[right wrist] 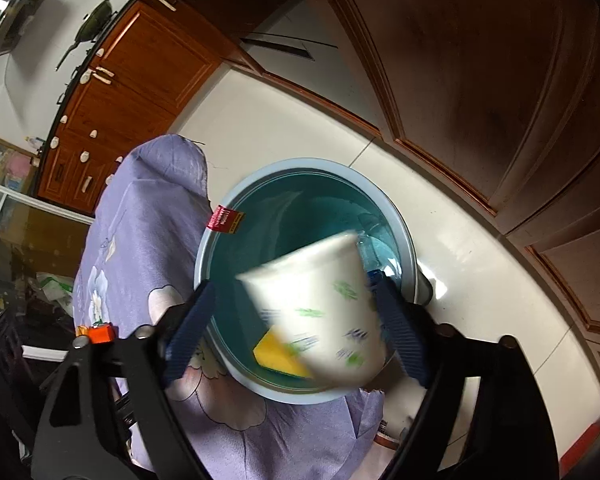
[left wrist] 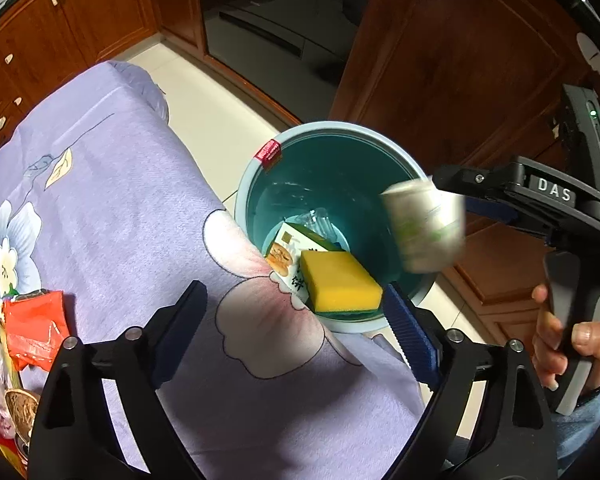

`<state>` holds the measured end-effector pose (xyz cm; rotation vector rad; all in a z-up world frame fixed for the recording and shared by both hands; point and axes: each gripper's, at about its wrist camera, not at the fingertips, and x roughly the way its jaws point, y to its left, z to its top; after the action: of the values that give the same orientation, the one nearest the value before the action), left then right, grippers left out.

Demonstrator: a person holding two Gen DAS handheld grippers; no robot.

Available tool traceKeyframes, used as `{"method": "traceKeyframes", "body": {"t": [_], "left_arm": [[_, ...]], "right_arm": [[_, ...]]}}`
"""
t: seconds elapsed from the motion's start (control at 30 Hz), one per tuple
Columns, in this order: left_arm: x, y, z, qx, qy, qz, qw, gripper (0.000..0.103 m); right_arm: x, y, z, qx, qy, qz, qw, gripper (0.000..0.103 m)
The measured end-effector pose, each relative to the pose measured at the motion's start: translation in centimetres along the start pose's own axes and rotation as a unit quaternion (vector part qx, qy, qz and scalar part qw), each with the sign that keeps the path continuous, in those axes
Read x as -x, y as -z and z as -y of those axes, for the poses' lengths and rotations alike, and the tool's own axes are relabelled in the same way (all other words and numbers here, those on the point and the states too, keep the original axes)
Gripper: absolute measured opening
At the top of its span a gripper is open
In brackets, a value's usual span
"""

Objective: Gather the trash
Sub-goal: 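Carry the paper cup and sponge over the teal bin and release both, then grasp the white tissue with the left tool while the right tool grasps the wooden bowl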

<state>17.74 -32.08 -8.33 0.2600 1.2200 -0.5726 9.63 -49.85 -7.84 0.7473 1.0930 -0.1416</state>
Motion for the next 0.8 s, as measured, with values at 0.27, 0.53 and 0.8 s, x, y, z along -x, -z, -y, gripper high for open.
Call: {"method": "traceKeyframes", "body": {"t": [0.27, 0.53, 0.8], "left_arm": [[1.3, 0.8, -0.6, 0.010, 0.004, 0.016, 0.9998, 0.095], [2.9, 2.4, -2.1, 0.032, 0.009, 0.028, 0.9991, 0.095], [6.5, 5.6, -5.2, 0.064, 0.001, 0.051, 0.9967, 0.096]], "right_arm": [[-0.3, 0.6, 0.0, -0.012, 0.023, -0.007, 1.000, 0.088], [0.1, 1.8, -1.6, -0.001, 0.029, -0.018, 0.999, 0.088], [1.3, 4.0, -5.0, 0.027, 0.014, -0.021, 0.999, 0.088]]}}
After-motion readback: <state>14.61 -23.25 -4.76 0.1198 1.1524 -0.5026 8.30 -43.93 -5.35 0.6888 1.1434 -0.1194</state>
